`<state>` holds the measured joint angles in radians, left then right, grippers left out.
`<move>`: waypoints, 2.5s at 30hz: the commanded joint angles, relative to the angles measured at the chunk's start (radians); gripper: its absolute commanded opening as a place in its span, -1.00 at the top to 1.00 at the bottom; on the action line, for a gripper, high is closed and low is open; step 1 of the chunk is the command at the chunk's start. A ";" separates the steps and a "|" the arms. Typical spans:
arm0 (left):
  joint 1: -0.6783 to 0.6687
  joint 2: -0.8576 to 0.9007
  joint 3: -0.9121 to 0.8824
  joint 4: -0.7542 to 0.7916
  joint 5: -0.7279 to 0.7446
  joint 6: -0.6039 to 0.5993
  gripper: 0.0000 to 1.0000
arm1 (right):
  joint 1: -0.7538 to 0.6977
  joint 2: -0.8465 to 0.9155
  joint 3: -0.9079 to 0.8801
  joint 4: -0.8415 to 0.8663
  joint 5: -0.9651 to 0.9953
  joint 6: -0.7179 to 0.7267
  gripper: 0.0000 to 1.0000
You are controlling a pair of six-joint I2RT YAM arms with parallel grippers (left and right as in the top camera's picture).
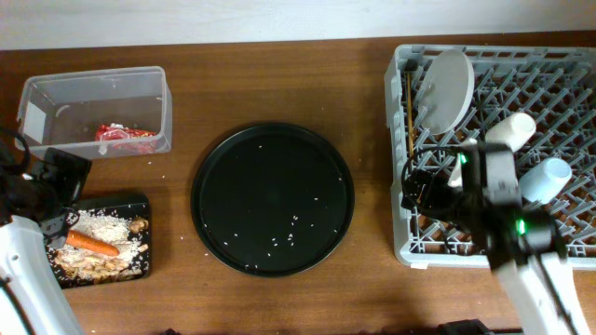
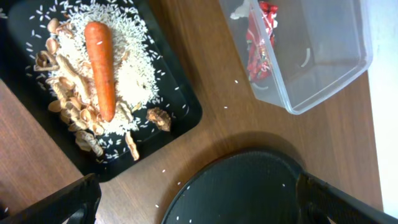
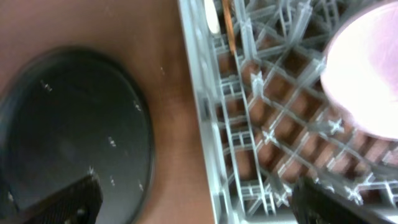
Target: Sort waste into correct bins and load items into the dishwasher rack
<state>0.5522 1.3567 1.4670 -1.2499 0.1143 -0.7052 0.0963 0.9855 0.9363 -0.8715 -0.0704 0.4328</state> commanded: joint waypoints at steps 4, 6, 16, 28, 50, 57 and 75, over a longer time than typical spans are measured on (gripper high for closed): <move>0.005 -0.003 0.001 -0.001 -0.007 -0.013 -0.99 | 0.007 -0.461 -0.396 0.346 -0.022 -0.010 -0.97; 0.005 -0.003 0.001 -0.002 -0.007 -0.013 -0.98 | 0.007 -0.599 -0.496 0.456 -0.024 -0.010 -0.97; 0.005 -0.003 0.001 -0.002 -0.007 -0.013 -0.98 | -0.134 -0.972 -0.765 0.729 -0.023 -0.010 -0.97; 0.005 -0.003 0.001 -0.001 -0.007 -0.013 -0.98 | -0.182 -0.982 -0.931 1.007 0.003 -0.156 -0.97; 0.005 -0.003 0.001 -0.001 -0.007 -0.013 -0.98 | -0.182 -0.982 -0.931 0.796 0.026 -0.478 -0.97; 0.005 -0.003 0.001 -0.002 -0.007 -0.013 -0.98 | -0.182 -0.982 -0.931 0.796 0.026 -0.478 -0.97; 0.005 -0.003 0.001 -0.001 -0.007 -0.013 -0.98 | -0.182 -0.982 -0.931 0.796 0.026 -0.477 -0.97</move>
<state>0.5522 1.3575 1.4662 -1.2499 0.1146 -0.7052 -0.0792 0.0139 0.0116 -0.0711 -0.0532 -0.0383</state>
